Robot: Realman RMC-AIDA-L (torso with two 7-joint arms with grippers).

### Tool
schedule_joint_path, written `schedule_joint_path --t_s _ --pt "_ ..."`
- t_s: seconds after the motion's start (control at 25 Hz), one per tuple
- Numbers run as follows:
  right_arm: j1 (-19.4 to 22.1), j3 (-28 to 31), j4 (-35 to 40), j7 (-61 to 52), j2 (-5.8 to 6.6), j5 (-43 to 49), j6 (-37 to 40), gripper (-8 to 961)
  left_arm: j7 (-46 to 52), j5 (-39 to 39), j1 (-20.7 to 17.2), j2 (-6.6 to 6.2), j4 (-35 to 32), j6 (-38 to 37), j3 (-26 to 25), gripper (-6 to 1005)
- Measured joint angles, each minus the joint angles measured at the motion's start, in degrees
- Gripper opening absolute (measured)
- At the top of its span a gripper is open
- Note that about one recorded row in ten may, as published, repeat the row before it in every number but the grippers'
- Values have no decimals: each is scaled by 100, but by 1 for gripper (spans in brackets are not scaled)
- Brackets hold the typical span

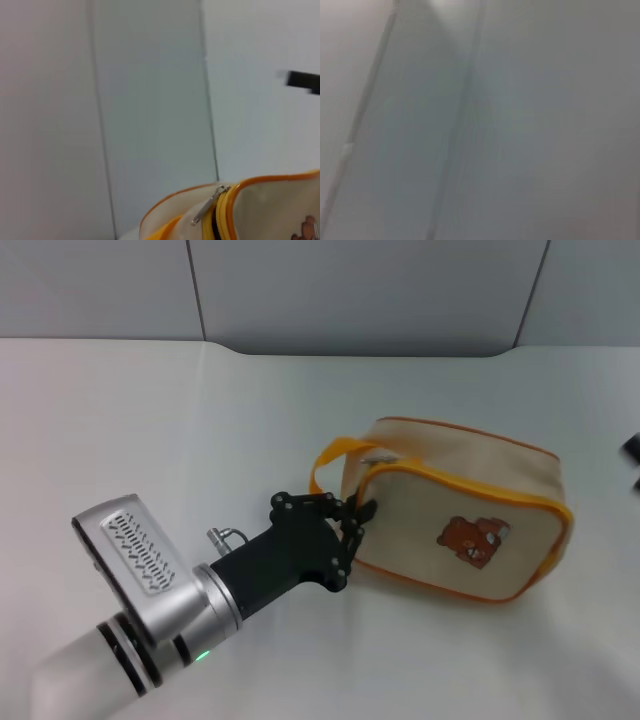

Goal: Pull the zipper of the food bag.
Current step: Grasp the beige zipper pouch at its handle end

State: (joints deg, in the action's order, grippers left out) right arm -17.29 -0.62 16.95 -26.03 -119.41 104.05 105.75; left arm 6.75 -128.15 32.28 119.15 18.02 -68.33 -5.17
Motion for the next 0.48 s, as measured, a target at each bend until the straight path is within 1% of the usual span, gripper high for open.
schedule_joint_path --t_s 0.08,0.12,0.16,0.2,0.28,0.32,0.36,0.44,0.48 --pt "-85 359 -124 148 2 -3 -50 827 -68 -267 2 -12 -218 -329 -154 59" --pt "-85 359 -124 148 2 -3 -50 827 -68 -267 2 -12 -218 -329 -154 59" --pt "-145 367 -153 245 2 -4 -96 827 -124 -346 43 -16 -457 -561 -175 59" --pt "-145 367 -153 245 2 -4 -96 827 -124 -346 43 -16 -457 -561 -175 59" --pt "-287 325 -319 621 0 4 -215 827 -370 -406 111 -17 -758 -864 -165 59" --pt "-287 325 -319 621 0 4 -215 826 -370 -406 111 -17 -758 -864 -165 59" --pt "-401 211 -486 990 -3 91 -320 826 -564 -428 149 -26 -908 -1062 -172 59" --pt "-458 138 -571 1217 -12 143 -379 826 -649 -432 181 -30 -999 -1188 -169 59" --pt "-554 21 -834 1670 -22 186 -542 826 -747 -433 256 -39 -1198 -1438 -150 59"
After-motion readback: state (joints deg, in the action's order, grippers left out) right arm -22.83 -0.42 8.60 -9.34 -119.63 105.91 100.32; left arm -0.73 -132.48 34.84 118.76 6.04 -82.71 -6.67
